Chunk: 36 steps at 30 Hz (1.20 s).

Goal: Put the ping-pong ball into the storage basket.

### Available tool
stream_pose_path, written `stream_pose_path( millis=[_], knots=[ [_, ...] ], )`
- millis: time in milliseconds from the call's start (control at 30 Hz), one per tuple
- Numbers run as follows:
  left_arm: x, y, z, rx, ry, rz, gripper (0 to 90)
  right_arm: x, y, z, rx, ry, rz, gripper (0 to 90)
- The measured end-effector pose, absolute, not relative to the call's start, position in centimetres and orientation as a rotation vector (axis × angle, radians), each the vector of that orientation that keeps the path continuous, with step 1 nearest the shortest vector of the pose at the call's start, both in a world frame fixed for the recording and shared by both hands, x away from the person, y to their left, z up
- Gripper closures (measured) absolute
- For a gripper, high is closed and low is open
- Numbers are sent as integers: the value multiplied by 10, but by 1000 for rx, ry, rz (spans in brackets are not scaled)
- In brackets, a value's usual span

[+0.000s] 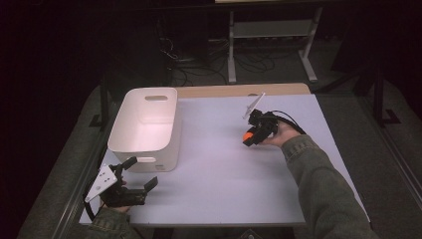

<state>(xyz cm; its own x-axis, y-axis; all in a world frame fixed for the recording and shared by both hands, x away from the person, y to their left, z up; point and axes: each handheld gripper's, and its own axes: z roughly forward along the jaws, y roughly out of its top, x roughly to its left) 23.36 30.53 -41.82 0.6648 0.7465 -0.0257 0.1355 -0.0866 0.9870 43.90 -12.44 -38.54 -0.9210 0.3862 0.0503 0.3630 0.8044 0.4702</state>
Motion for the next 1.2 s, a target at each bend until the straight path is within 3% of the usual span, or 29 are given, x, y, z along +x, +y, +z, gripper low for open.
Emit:
stream_pose_path(
  millis=[1200],
  knots=[
    [232, 307, -417, 1597, 738, 603, 2, 426, -78, -302, 413, 2942, 812, 496]
  ],
)
